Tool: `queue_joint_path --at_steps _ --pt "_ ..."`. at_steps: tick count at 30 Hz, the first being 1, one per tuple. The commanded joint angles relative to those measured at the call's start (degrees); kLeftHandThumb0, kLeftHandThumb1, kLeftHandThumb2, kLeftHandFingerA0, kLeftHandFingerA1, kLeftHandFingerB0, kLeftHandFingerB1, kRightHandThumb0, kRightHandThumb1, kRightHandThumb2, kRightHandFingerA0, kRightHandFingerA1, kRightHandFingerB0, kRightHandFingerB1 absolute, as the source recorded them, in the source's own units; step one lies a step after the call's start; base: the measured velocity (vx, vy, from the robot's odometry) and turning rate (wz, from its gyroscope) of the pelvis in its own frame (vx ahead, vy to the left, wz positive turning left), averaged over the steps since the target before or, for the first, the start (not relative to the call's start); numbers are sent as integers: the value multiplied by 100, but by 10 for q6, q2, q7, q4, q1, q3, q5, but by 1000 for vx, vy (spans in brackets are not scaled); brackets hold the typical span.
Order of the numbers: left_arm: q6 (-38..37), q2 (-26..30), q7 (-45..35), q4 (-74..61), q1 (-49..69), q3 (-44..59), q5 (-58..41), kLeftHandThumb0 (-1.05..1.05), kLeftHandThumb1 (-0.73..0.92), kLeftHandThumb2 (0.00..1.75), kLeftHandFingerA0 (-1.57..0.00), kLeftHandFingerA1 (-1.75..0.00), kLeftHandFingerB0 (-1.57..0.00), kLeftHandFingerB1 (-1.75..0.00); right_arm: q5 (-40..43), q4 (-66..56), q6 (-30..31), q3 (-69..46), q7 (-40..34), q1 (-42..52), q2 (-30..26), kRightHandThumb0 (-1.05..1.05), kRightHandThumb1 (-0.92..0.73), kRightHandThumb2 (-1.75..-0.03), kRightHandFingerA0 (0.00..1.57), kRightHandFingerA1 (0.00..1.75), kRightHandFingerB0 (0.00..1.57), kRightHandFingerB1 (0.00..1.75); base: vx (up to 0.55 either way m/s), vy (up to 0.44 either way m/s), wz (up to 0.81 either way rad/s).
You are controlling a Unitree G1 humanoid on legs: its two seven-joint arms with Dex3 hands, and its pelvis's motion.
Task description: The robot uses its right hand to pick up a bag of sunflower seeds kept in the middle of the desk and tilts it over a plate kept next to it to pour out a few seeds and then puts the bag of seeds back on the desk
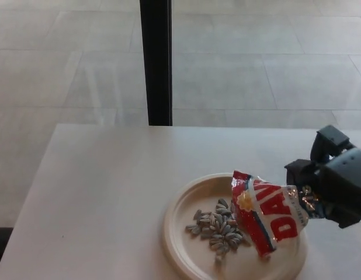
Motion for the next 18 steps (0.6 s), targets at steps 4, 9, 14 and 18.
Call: queue_joint_path --at_steps 4,9,14,18 --pt "-34 2 -2 -10 0 17 -10 -89 87 67 -35 -61 -42 -42 76 -6 68 -63 12 40 36 -15 -58 -109 84 175 57 167 0 0 0" --pt "-41 -1 -6 -9 5 19 -5 -91 72 114 -28 -60 -36 -51 83 -19 83 -71 19 48 45 -14 -57 -108 84 175 57 167 0 0 0" --pt "-35 -2 -4 -11 10 24 -9 -84 86 65 -37 -65 -45 -44 102 -30 105 -82 17 61 65 -15 -55 -108 85 175 61 163 0 0 0" --pt "-29 -6 -5 -6 9 34 -17 -84 82 65 -38 -62 -48 -45 132 -30 144 -108 11 69 102 -15 -60 -101 86 175 65 157 0 0 0"
